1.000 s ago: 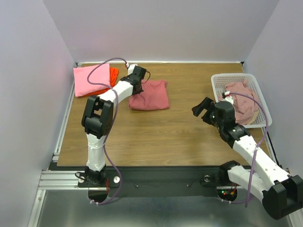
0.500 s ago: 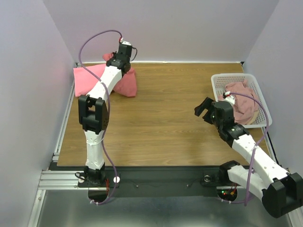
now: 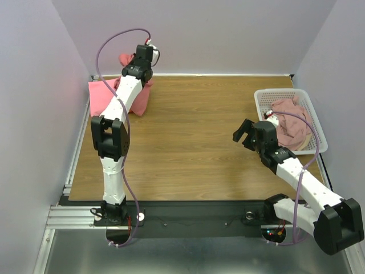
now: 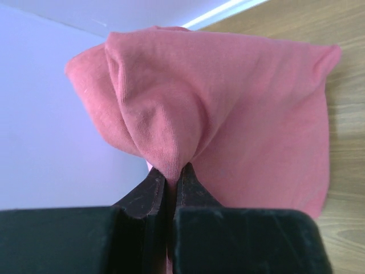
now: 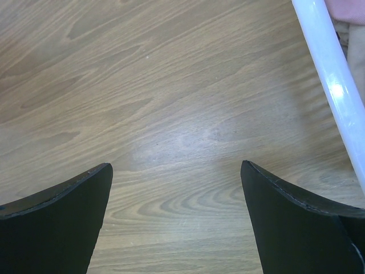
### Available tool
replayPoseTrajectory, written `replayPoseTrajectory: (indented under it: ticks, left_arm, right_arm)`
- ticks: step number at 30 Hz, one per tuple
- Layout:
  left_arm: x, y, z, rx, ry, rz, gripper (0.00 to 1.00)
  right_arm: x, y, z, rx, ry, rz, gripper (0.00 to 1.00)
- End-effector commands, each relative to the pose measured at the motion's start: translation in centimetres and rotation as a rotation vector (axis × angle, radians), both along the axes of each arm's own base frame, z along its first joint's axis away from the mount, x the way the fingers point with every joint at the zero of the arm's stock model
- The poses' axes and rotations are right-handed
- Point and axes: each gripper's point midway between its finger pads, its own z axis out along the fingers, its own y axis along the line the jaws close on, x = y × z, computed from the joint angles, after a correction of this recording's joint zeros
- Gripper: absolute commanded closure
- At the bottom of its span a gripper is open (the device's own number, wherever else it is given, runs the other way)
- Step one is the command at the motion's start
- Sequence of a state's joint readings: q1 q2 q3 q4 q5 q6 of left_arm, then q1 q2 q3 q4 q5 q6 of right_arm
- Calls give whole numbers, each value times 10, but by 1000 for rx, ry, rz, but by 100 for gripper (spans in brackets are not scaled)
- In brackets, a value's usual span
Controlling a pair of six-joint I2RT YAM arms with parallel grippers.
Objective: Fold and stack the t-shirts
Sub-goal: Neatly place the folded tshirt to the corner
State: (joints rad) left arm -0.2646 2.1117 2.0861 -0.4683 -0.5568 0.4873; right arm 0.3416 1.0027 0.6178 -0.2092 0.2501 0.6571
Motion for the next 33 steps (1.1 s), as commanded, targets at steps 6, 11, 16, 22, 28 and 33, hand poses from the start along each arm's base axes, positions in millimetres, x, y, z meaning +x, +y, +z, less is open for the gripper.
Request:
replayPoseTrajectory:
  ticks: [6,11,16,22,28,33]
  left_arm:
    - [-9,18,133,-34,-290,-7,100]
    - [-4,18,138,-66,-308,-34,100]
    - [3,32,127,-65,-290,-19,100]
    - [19,73,103,-81,-279,41,100]
    - [38,94,64,-90,-243,50,100]
    - [54,111,31,-100,-222,85,90]
  right_arm:
    - [14,-3,18,-12,-63,-20,0]
    - [15,-5,12,-29,-48,-28,0]
    - [17,-5,8,-36,-37,-33,0]
    - [20,-5,6,-43,-28,-34,0]
    - [24,-7,-5,-68,8,-47,0]
    - [27,-6,-15,-92,41,-39,0]
